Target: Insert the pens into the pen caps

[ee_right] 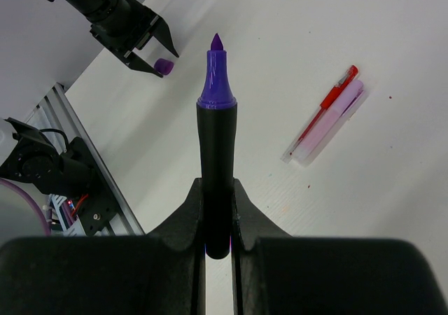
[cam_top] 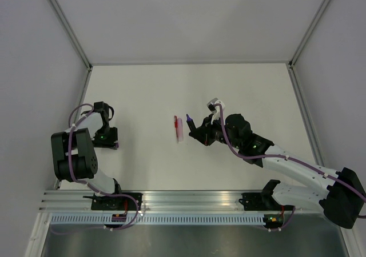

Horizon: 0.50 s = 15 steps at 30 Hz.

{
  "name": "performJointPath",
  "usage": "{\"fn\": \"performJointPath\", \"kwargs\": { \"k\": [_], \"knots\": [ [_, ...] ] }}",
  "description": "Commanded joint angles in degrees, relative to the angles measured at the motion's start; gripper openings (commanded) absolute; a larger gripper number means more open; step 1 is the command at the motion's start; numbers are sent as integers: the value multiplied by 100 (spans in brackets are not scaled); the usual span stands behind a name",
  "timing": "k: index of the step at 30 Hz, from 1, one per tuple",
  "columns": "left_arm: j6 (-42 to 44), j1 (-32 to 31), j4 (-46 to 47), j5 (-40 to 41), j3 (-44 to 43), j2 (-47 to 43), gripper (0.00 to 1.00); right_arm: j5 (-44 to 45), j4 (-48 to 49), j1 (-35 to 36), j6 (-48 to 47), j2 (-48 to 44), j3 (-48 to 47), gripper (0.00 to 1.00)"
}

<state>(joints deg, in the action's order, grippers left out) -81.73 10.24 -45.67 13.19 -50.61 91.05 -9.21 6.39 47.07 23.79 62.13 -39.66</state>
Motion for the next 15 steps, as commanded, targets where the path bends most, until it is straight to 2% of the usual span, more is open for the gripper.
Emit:
{"fn": "performJointPath", "kwargs": {
  "k": [1,8,13,15],
  "knots": [
    [-159,57,76,386,236,203,53,-81,125,-14,-24,-8,-121,0],
    [17,57,312,237,341,150,36,-81,117,-5,-15,-25,-121,0],
    [789,-57,708,-132,280,185,19,-89,117,-5,-6,-43,-130,0],
    [1158,-310,875,-273,201,291,13,-89,117,-14,-6,-34,-147,0]
  ]
}}
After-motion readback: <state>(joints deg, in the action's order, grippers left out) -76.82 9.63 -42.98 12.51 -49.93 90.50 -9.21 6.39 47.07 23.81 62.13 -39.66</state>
